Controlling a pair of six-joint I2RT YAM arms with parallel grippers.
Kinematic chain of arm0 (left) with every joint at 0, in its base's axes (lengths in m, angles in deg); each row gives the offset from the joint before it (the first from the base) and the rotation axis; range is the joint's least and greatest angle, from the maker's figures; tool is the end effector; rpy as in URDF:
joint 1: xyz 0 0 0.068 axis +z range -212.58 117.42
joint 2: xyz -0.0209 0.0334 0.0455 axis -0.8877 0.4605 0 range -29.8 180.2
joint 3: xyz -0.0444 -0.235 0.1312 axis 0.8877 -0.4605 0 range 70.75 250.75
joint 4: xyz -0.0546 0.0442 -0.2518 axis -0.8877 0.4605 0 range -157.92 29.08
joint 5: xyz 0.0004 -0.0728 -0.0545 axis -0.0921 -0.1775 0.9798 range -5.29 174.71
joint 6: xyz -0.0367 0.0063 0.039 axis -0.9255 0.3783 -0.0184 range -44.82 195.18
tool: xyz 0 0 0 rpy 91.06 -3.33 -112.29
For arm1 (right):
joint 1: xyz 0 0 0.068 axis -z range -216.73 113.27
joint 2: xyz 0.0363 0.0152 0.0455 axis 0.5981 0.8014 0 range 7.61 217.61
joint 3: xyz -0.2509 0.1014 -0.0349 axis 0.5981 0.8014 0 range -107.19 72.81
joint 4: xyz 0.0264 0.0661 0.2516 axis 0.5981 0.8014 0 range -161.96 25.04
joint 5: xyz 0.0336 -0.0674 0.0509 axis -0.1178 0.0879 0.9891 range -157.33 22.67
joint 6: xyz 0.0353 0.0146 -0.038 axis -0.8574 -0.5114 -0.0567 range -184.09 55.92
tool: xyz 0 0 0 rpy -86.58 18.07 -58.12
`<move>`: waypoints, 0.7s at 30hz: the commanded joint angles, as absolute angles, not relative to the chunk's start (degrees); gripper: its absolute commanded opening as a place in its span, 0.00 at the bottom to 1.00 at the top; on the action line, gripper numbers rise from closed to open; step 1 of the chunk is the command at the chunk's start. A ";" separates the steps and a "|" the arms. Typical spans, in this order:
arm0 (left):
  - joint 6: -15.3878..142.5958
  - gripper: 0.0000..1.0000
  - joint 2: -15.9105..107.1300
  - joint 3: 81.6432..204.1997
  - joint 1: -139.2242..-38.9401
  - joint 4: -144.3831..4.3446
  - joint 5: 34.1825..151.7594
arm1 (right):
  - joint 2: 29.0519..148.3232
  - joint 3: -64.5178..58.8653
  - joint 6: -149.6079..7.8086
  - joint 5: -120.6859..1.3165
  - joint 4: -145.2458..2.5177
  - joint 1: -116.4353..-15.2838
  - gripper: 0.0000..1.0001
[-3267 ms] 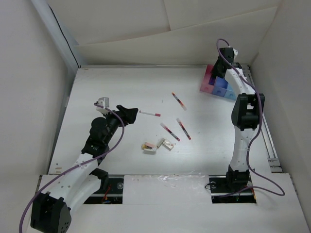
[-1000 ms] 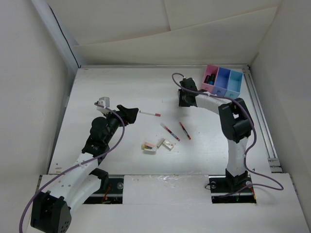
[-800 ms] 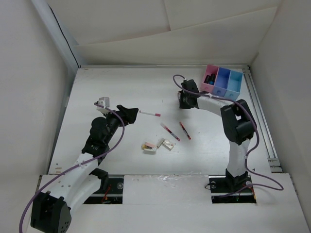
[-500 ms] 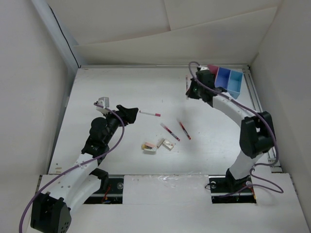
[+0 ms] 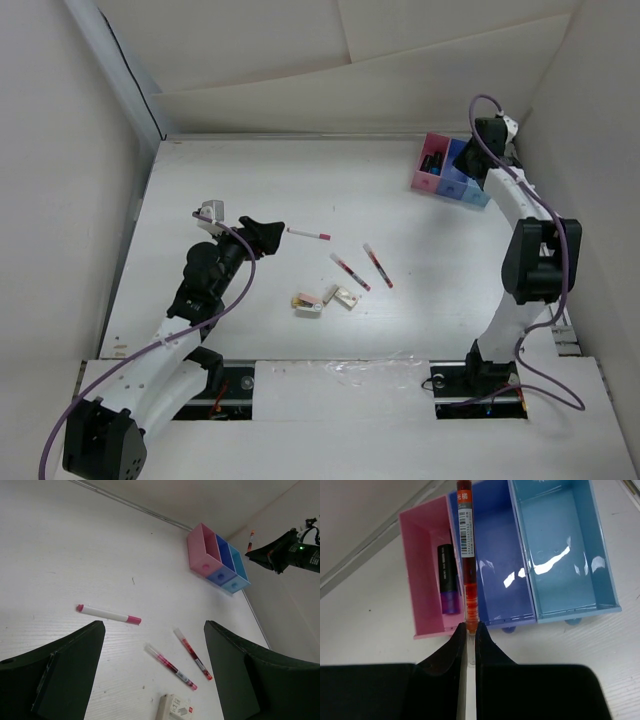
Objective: Sort the stationery into containers
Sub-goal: Place the stationery into the container
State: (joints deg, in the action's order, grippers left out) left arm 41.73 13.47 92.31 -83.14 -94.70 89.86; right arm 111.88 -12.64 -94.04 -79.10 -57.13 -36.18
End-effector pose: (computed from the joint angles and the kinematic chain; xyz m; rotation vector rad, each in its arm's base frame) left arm 0.1737 -0.0685 0.2693 -0.0974 1.5354 -0.8240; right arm 0.4269 -0.0115 0.2868 0.6776 2.0354 0.0774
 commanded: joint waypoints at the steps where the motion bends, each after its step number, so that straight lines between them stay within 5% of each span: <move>1: 41.96 0.78 12.39 93.87 -83.24 -97.45 90.69 | 114.99 -17.36 -94.93 -78.14 -55.17 -35.59 0.00; 6: 41.96 0.78 11.87 93.87 -83.24 -96.92 90.69 | 118.43 -19.39 -94.32 -79.80 -54.56 -34.37 0.01; 21: 41.96 0.78 11.86 93.87 -83.24 -96.92 90.16 | 119.94 -23.52 -93.79 -76.91 -53.50 -33.30 0.47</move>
State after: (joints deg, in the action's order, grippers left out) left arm 41.73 12.75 92.31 -83.14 -94.66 89.86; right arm 120.77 -21.25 -94.08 -77.61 -53.15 -33.40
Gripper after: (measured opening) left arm 0.777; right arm 0.460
